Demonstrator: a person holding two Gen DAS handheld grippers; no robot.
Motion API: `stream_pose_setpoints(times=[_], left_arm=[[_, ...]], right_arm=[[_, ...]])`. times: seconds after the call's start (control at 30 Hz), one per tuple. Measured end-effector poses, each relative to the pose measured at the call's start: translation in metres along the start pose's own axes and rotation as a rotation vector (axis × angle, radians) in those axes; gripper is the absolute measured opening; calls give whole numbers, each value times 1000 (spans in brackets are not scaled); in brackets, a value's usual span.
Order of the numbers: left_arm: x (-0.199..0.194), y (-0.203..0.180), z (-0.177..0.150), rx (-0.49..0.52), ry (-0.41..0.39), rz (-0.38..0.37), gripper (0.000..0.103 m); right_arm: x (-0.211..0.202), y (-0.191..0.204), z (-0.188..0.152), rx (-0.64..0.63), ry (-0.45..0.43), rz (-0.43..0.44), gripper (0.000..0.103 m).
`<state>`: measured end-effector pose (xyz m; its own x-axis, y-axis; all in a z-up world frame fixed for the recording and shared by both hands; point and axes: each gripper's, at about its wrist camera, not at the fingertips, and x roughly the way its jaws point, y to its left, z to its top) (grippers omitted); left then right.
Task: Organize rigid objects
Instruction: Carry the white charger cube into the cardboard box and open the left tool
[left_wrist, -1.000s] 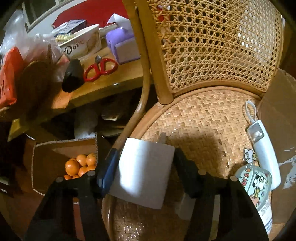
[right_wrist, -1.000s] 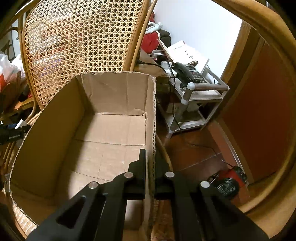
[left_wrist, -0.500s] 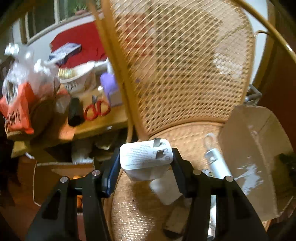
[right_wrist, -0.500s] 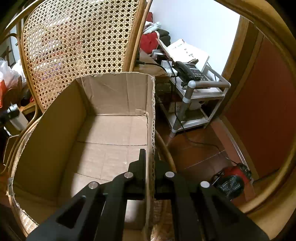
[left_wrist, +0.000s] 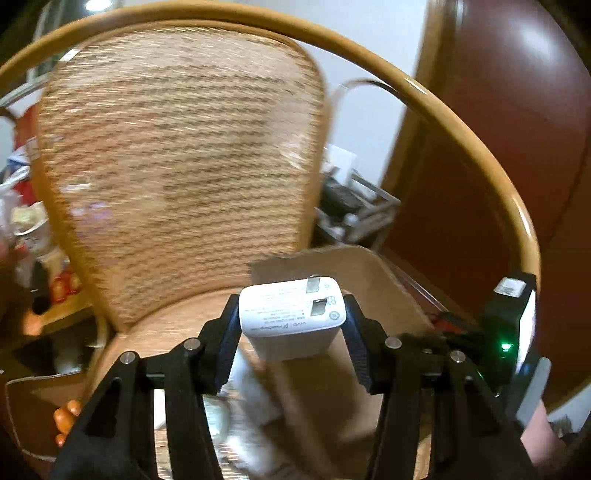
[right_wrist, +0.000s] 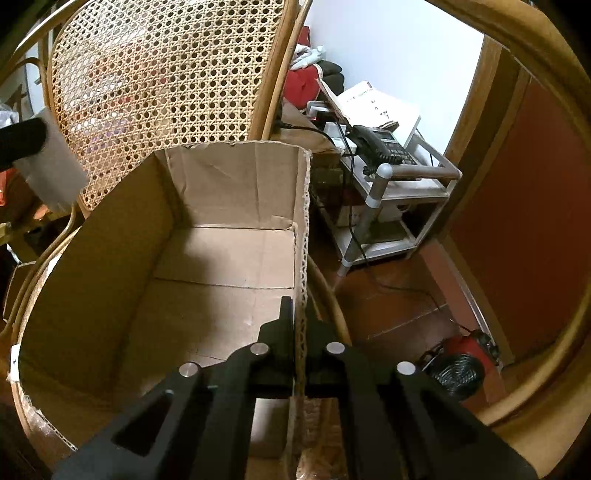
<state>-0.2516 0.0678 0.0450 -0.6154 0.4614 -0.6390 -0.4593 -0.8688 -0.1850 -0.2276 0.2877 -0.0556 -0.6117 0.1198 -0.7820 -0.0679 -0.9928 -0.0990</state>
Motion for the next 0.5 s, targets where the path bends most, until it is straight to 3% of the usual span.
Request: stream_pose_setpoints(times=[0.2,0.4,0.5], left_arm=[[35,-32,-16,25,98,-44,51],[67,-46,-31,86,204,-5,51],[66,-58,-40,146,182,60,51]], right_arm=[[-1,-1,-2,14,2,-3,5],[-2,1,-3,9,1,-9,5],[-2,2,-4,7,3,-16,6]])
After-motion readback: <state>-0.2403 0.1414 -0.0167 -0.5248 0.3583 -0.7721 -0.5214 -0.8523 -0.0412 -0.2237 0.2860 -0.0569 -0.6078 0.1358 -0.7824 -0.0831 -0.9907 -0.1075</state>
